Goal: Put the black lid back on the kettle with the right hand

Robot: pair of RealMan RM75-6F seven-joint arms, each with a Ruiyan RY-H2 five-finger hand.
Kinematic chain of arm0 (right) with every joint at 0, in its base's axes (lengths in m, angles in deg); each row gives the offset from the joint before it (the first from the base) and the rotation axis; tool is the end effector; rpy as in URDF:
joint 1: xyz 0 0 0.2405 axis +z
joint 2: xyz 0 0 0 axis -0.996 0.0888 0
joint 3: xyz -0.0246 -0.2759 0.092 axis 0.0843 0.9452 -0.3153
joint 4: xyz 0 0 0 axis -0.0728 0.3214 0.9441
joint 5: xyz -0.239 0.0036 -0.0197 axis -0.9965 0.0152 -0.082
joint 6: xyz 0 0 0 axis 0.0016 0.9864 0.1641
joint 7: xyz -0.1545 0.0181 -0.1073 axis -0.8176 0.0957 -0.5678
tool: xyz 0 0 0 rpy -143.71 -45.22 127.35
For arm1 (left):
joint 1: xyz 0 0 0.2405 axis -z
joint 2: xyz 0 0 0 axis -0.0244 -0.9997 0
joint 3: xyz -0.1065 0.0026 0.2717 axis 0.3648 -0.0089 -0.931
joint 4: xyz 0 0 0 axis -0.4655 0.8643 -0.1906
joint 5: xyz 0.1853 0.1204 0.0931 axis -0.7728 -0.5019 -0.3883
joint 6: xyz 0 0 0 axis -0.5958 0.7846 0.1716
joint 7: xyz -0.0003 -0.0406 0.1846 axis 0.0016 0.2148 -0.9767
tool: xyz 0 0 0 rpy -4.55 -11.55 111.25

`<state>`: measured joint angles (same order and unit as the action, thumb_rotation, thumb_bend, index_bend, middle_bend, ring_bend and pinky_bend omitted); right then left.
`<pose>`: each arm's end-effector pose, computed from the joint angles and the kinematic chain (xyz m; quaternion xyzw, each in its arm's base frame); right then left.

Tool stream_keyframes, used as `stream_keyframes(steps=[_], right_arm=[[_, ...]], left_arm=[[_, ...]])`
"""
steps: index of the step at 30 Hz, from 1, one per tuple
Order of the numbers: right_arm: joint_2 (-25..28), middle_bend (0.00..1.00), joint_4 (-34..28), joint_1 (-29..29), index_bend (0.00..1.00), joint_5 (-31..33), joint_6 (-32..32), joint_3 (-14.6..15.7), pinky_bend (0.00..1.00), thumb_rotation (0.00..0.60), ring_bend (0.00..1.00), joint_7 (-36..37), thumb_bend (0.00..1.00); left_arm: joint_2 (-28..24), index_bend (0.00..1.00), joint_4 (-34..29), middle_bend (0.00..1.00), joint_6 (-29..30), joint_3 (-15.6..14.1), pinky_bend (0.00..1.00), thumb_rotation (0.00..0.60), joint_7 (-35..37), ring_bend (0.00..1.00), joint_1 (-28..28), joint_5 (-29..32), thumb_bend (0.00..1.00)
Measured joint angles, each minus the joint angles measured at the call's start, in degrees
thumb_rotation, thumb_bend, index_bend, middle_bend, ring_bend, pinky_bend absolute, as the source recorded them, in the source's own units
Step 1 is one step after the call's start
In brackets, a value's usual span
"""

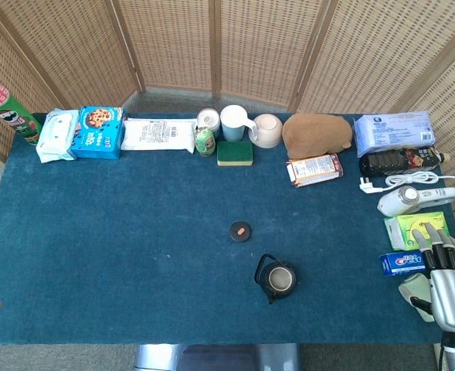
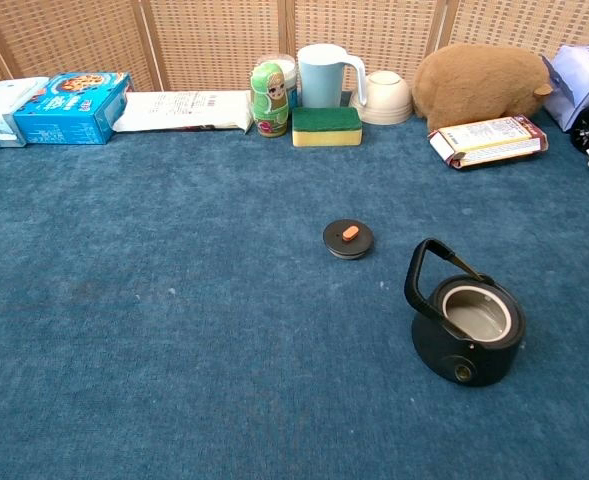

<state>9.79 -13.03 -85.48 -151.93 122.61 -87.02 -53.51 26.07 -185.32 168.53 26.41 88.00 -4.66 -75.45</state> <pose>-0.3250 -0.1966 0.1651 0.5898 -0.3348 0.3797 0.6292 -0.3332 0.1479 0.2211 -0.6022 -0.4201 -0.4117 0.5398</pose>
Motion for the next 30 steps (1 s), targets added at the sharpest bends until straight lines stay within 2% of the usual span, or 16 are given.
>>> stream_keyframes(steps=[6, 15, 24, 30], right_arm=[[-0.26, 0.01, 0.09, -0.06, 0.03, -0.03, 0.07, -0.07, 0.00, 0.600, 0.01, -0.69, 0.00], [-0.83, 0.04, 0.85, 1.34, 0.10, -0.20, -1.33, -0.82, 0.00, 0.600, 0.03, -0.45, 0.00], [-0.29, 0.05, -0.27, 7.37, 0.14, 1.19, -8.81, -3.77, 0.00, 0.600, 0.03, -1.34, 0.01], [1.38, 0.05, -2.94, 13.61, 0.14, 3.92, -18.16, -6.09, 0.00, 0.600, 0.03, -1.85, 0.02]], left_arm=[[-0.94, 0.00, 0.12, 0.00, -0.21, 0.08, 0.04, 0.600, 2.16, 0.00, 0.35, 0.38, 0.06], [-1.16, 0.00, 0.81, 0.00, 0.71, 0.63, 0.04, 0.600, 4.31, 0.00, 0.23, 1.32, 0.06], [-0.78, 0.00, 0.61, 0.00, 0.15, 0.91, 0.04, 0.600, 3.62, 0.00, 0.37, 2.01, 0.06], [-0.27, 0.00, -0.08, 0.00, -1.27, 1.13, 0.04, 0.600, 1.29, 0.00, 0.79, 2.91, 0.06]])
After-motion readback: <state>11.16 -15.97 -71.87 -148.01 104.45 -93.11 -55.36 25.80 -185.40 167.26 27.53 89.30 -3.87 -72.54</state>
